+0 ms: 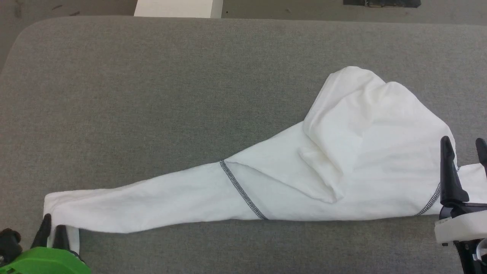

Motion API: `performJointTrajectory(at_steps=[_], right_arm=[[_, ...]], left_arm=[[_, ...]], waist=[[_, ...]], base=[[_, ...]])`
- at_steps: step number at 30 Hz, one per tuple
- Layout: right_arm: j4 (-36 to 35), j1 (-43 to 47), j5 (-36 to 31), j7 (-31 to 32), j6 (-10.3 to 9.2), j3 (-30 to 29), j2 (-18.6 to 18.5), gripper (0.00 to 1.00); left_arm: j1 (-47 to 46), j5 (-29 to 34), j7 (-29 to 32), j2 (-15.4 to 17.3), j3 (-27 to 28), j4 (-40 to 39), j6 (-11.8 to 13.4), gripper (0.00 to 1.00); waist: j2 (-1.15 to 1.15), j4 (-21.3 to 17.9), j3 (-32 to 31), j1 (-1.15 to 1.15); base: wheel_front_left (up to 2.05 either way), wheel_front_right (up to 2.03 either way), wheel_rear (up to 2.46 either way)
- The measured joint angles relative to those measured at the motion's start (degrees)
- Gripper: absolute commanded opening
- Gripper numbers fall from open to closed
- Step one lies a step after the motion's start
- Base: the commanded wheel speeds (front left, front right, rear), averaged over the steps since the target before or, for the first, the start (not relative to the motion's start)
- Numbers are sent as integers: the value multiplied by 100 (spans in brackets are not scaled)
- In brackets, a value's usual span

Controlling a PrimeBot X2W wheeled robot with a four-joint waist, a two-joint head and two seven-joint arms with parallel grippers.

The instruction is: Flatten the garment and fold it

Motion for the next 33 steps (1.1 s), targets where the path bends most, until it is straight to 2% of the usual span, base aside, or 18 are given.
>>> performJointTrajectory(at_steps=[6,9,15,18,21,23,25,27,30,33], right_arm=[[33,0,1,18,0,32,0,100],[46,1,1,18,0,26,0,100],[76,18,16,16,0,43,0,100],[102,30,22,13,0,71,0,100],[143,33,60,5,0,124,0,100],[170,33,71,-30,0,163,0,100],[202,34,99,-44,0,193,0,100],[235,36,122,-69,0,230,0,100],[256,69,156,-94,0,245,0,100],[250,106,154,-103,0,233,0,100]], left_arm=[[-247,37,-1,-162,-296,-232,-179,100],[-326,162,-15,-56,-263,-483,-188,100],[-504,497,-90,207,-131,-1328,-40,100],[-788,720,-135,243,-237,-1702,-46,100],[-1107,1145,-207,242,-570,-1878,-114,100],[-1291,1337,-275,81,-855,-1903,-229,100],[-1426,1519,-366,-241,-1163,-1816,-355,100],[-1472,1779,-432,-487,-1379,-1626,-374,100],[-1469,1979,-479,-867,-1502,-1287,-374,100],[-1436,2064,-483,-1029,-1534,-999,-427,100]], waist=[[0,-28,-32,0],[0,-54,-52,0],[0,-127,-58,0],[0,-167,-52,0],[0,-219,-53,0],[0,-264,-59,0],[0,-320,-69,0],[0,-375,-82,0],[0,-445,-104,0],[0,-469,-129,0]], base=[[0,0,0],[0,0,0],[0,0,0],[0,0,0],[0,0,0],[0,0,0],[0,0,0],[0,0,0],[0,0,0],[0,0,0]])
